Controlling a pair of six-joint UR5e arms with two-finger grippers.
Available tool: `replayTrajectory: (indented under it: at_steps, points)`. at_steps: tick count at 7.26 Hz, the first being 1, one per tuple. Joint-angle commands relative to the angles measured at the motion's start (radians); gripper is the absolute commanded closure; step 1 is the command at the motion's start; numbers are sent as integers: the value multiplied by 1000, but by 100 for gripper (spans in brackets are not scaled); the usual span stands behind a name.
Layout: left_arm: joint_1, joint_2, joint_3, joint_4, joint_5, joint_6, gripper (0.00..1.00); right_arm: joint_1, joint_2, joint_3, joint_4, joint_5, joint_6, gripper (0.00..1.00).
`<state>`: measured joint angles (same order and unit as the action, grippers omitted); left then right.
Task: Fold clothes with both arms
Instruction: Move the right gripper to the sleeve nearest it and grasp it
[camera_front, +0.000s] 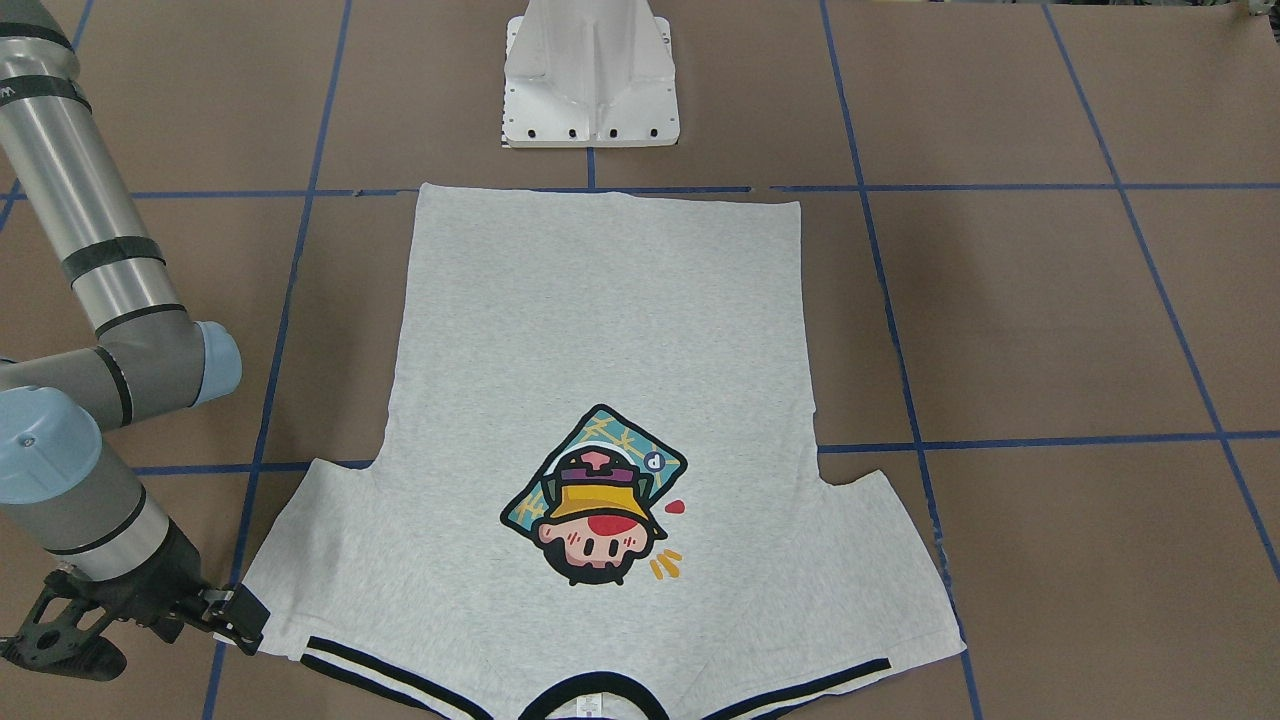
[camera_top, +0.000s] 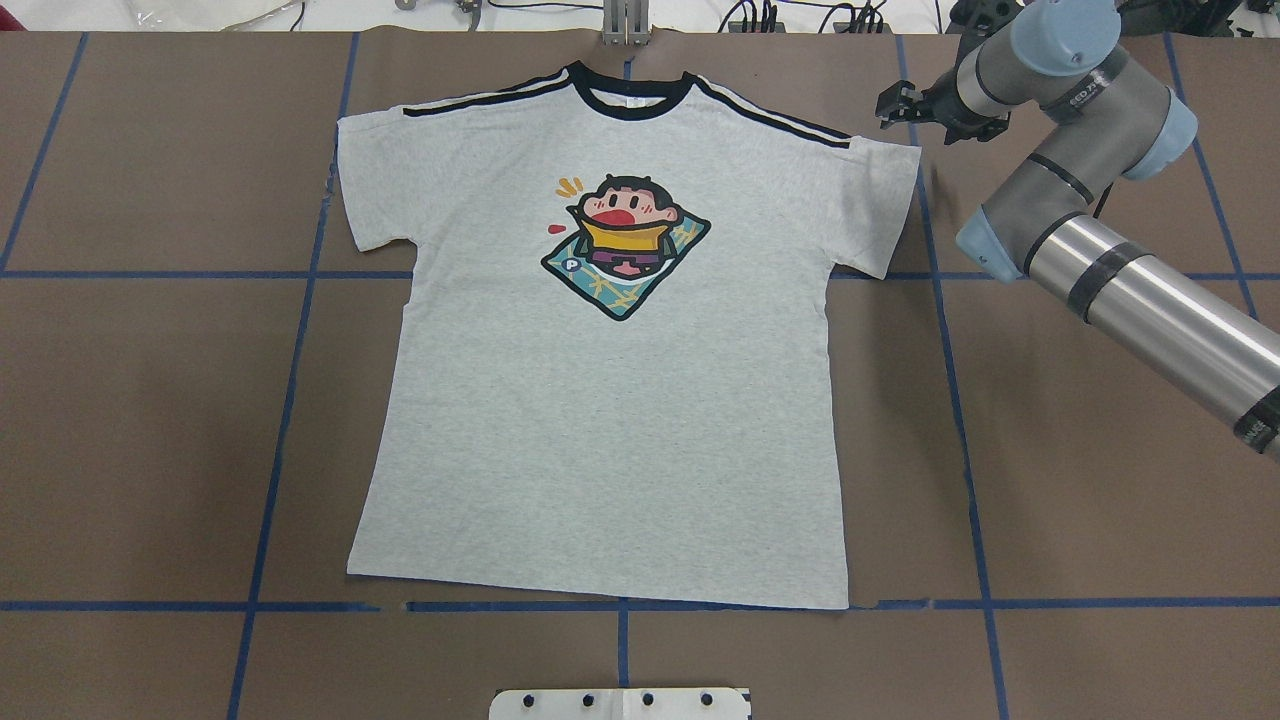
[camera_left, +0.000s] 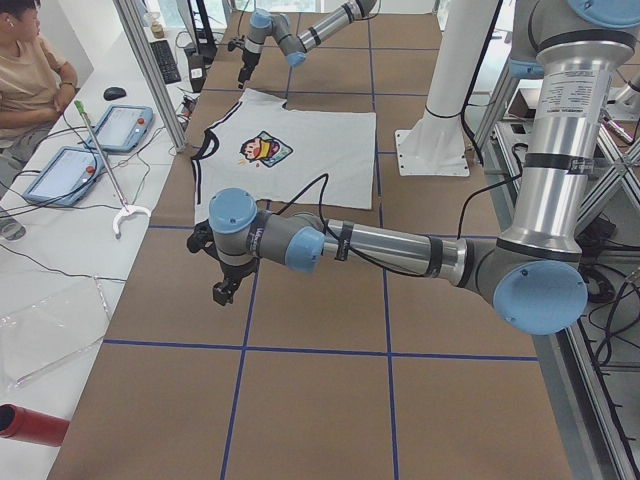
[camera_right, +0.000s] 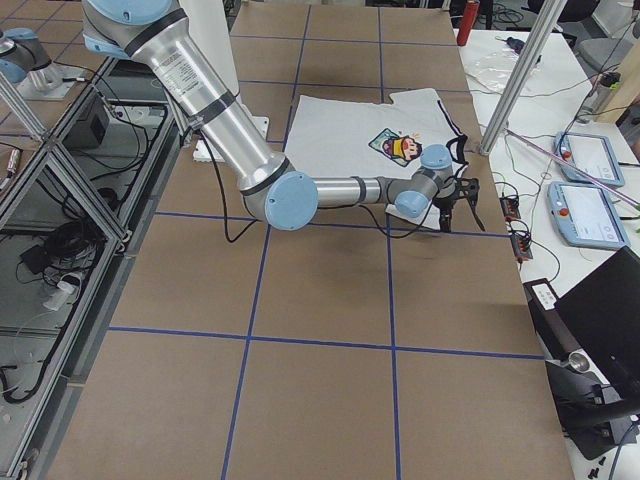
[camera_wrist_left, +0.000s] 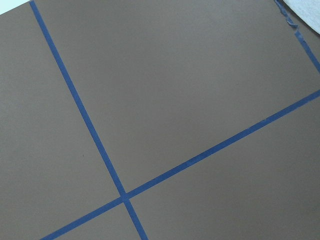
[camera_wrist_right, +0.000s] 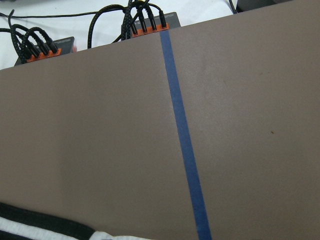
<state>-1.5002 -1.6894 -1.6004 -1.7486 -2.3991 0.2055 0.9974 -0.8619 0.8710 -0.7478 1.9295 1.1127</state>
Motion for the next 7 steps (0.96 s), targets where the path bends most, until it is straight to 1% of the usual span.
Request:
replayTrajectory:
  at_steps: [1,4,5,6,7]
  points:
    - [0,-1,2,0,0,0,0,-5,1,-16,-2,-3,1,16]
    - [0,-1,5,0,0,2,0,-13,0,-30,-2,-3,1,26]
    - [0,0,10,0,0,3,0,-13,0,-32,-4,-4,1,45]
    - [0,0,8,0,0,6,0,-13,0,-35,-4,-4,1,81]
    - [0,0,11,0,0,8,0,-13,1,-35,-5,-3,1,100]
